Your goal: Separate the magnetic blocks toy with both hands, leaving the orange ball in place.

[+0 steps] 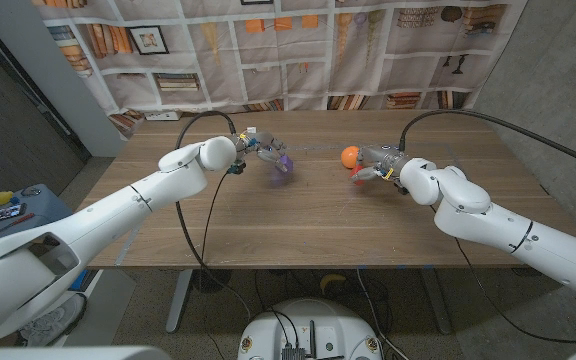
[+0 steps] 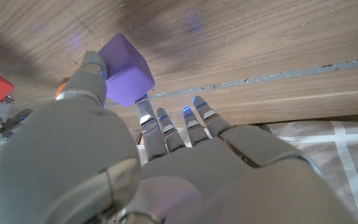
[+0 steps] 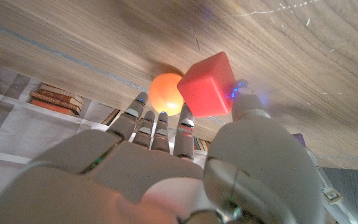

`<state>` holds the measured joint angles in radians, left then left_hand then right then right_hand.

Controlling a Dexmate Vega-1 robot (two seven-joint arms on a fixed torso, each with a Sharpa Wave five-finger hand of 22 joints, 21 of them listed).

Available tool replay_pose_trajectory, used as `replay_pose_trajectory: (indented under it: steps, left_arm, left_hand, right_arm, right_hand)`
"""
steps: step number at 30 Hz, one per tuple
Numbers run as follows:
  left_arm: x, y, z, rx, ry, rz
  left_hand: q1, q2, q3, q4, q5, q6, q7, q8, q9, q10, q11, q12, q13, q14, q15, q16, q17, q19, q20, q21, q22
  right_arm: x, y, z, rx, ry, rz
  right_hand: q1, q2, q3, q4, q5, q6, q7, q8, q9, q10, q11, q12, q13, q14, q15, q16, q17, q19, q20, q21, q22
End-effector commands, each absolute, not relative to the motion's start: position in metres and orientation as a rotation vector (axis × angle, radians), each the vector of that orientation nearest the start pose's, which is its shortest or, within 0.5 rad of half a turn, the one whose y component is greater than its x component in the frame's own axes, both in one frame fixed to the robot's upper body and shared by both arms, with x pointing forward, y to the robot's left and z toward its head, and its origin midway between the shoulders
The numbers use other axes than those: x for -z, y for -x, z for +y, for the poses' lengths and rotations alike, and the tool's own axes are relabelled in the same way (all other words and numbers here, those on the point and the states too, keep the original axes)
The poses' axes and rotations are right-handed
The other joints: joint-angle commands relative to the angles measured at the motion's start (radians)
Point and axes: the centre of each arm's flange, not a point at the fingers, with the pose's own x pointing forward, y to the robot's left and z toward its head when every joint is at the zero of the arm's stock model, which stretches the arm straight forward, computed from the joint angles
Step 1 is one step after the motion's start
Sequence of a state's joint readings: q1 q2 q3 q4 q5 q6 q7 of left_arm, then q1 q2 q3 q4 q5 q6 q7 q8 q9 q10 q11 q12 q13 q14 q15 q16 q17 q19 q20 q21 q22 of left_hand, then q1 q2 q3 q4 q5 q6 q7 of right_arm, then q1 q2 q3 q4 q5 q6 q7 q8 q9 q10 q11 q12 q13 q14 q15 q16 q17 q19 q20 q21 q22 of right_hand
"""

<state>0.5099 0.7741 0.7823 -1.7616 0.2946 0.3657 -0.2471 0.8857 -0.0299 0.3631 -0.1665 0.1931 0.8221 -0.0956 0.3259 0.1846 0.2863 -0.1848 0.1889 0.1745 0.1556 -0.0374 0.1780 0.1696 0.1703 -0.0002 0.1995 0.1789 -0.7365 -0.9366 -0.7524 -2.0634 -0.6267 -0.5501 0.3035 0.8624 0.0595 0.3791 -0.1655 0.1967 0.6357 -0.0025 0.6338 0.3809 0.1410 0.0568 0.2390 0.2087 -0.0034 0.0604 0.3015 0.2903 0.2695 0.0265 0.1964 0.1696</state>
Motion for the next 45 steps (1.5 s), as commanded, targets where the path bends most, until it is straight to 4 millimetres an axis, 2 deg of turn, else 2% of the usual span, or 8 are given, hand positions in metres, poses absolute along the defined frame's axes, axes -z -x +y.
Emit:
replay_pose_trajectory:
  steps: [1,25,28,32,36,39,45]
  left_arm:
    - [-0.047,-0.626,0.176,0.213,-1.367,-0.403]
    - [-0.041,-0.620,0.169,0.161,-1.452,-0.391]
    - [-0.041,-0.620,0.168,0.161,-1.462,-0.387]
    - [-0.042,-0.619,0.168,0.164,-1.473,-0.385]
    - [-0.043,-0.619,0.168,0.159,-1.479,-0.382]
    - [-0.044,-0.618,0.168,0.159,-1.478,-0.383]
    - [-0.045,-0.617,0.168,0.157,-1.479,-0.382]
  left_hand:
    - [0.032,0.063,0.002,0.004,0.004,0.207,-0.019,0.006,0.041,0.010,-0.002,0.006,0.004,0.012,-0.051,0.006,0.002,0.010,0.002,0.006,0.002]
    - [0.026,0.064,-0.002,0.002,0.004,0.193,-0.022,-0.001,0.040,0.021,-0.008,0.007,0.005,0.021,-0.054,0.006,0.001,0.019,0.000,0.008,0.001]
    - [0.024,0.061,-0.003,0.001,0.004,0.174,-0.020,-0.010,0.040,0.013,-0.001,0.003,0.005,0.021,-0.054,0.005,0.001,0.020,0.001,0.007,0.001]
    - [0.019,0.063,-0.006,0.003,0.005,0.148,-0.018,-0.021,0.041,0.003,0.006,0.001,0.006,0.019,-0.049,0.004,0.002,0.017,0.009,0.005,0.001]
    - [0.016,0.063,-0.008,0.003,0.005,0.131,-0.019,-0.028,0.041,0.002,0.005,0.002,0.006,0.020,-0.053,0.004,0.002,0.017,0.007,0.004,0.001]
    - [0.013,0.062,-0.009,0.002,0.006,0.116,-0.019,-0.035,0.041,0.001,0.015,0.002,0.007,0.018,-0.051,0.003,0.002,0.014,0.008,0.003,0.001]
    - [0.011,0.057,-0.012,0.000,0.006,0.103,-0.024,-0.041,0.042,0.008,0.017,0.006,0.007,0.019,-0.051,0.003,0.001,0.012,0.007,0.002,0.001]
  right_arm:
    - [0.007,-0.564,-0.193,-0.066,1.678,-0.316]
    - [0.021,-0.571,-0.184,-0.065,1.758,-0.260]
    - [0.022,-0.572,-0.184,-0.071,1.771,-0.253]
    - [0.023,-0.573,-0.183,-0.067,1.778,-0.238]
    - [0.024,-0.574,-0.182,-0.066,1.788,-0.230]
    - [0.025,-0.574,-0.182,-0.066,1.793,-0.218]
    - [0.025,-0.574,-0.181,-0.061,1.791,-0.199]
  right_hand:
    - [0.026,0.017,-0.002,-0.001,0.005,0.076,-0.077,0.005,0.002,0.000,-0.007,-0.002,0.001,0.000,-0.004,-0.002,0.004,0.006,-0.006,-0.001,0.002]
    - [0.036,0.019,-0.005,-0.002,0.008,0.065,-0.072,0.000,-0.005,-0.003,-0.007,-0.009,0.002,0.002,-0.006,-0.004,0.005,0.009,-0.007,0.000,0.002]
    - [0.037,0.017,-0.006,-0.003,0.009,0.063,-0.069,-0.001,-0.006,-0.004,-0.004,-0.010,0.002,0.003,-0.003,-0.004,0.005,0.010,-0.005,0.000,0.002]
    - [0.039,0.012,-0.009,-0.004,0.009,0.053,-0.067,-0.005,-0.007,-0.008,0.000,-0.012,0.002,0.002,0.000,-0.006,0.005,0.011,-0.001,0.000,0.002]
    - [0.040,0.006,-0.012,-0.005,0.009,0.039,-0.055,-0.010,-0.009,-0.015,0.005,-0.016,0.002,0.002,0.005,-0.007,0.004,0.010,0.003,0.000,0.002]
    - [0.035,-0.004,-0.019,-0.003,0.008,0.024,-0.044,-0.017,-0.012,-0.019,0.011,-0.019,0.003,0.000,0.013,-0.010,0.004,0.009,0.009,-0.001,0.002]
    - [0.024,-0.023,-0.031,0.000,0.003,0.013,-0.036,-0.022,-0.015,-0.029,0.021,-0.023,0.003,-0.005,0.023,-0.014,0.004,0.006,0.021,-0.002,0.002]
